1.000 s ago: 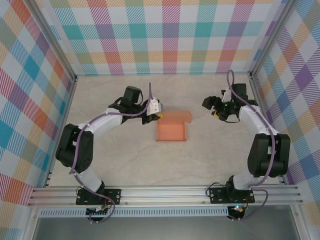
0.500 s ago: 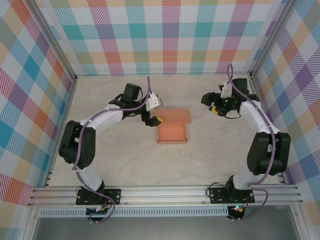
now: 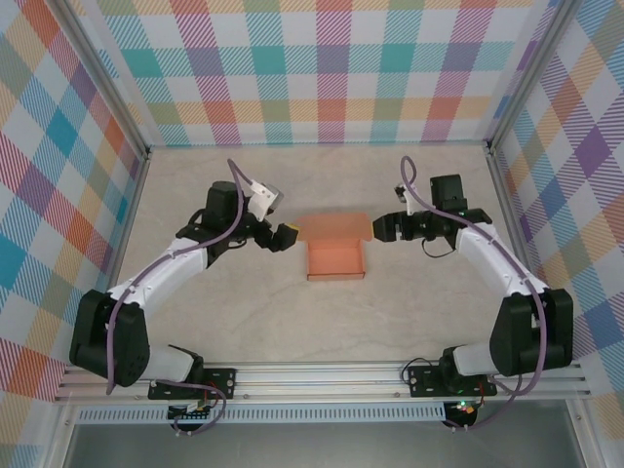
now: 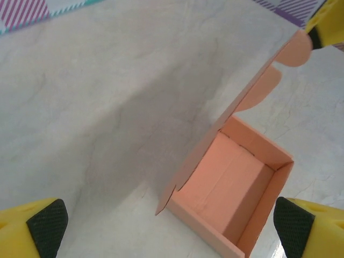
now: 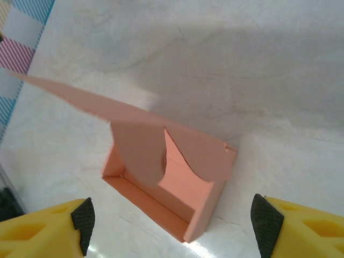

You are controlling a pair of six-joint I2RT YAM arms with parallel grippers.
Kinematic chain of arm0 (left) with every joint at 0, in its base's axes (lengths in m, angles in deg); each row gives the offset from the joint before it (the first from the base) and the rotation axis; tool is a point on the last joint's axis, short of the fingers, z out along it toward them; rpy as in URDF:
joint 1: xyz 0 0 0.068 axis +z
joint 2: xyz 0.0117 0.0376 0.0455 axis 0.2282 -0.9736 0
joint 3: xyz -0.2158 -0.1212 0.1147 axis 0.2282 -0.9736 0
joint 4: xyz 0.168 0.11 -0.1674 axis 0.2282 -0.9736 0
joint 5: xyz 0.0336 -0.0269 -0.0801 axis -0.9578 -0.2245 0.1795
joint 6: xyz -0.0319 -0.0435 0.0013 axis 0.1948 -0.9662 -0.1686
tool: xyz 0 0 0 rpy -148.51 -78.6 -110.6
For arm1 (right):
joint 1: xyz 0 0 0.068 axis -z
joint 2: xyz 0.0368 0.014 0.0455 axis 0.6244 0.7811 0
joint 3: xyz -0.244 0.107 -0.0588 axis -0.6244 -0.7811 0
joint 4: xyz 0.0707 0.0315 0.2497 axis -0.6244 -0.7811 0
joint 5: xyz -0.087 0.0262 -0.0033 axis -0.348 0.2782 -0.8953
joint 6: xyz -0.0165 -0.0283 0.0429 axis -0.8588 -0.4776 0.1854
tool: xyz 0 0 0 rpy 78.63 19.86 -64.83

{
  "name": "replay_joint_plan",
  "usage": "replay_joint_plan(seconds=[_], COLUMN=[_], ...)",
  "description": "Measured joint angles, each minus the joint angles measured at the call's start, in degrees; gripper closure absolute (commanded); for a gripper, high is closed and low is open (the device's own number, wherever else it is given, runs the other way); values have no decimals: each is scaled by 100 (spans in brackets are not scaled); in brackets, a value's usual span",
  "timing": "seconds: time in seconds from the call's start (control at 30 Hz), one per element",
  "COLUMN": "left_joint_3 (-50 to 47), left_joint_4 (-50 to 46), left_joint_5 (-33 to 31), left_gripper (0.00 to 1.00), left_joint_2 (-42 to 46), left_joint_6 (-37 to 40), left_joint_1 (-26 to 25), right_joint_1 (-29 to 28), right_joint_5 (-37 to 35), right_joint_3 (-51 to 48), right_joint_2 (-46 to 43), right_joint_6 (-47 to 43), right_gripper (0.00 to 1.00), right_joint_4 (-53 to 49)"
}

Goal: Fold the paper box

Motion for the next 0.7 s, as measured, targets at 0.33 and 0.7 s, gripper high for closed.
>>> replay_joint_plan(seconds=[0.33,0.7], left_joint_3=[55,175], left_joint_4=[26,160], left_joint_5=[-337,-245], left_gripper=[27,32], left_joint_2=[-481,-713], left_joint_6=[-577,-826], left_joint_1=[0,-114], right_joint_1=[-59,-210], right_joint_5=[140,225], right_joint_3=[516,527], right_joint_2=[577,828], right_joint_6=[-863,-909], right_gripper=[37,44], right_joint_4=[76,-68])
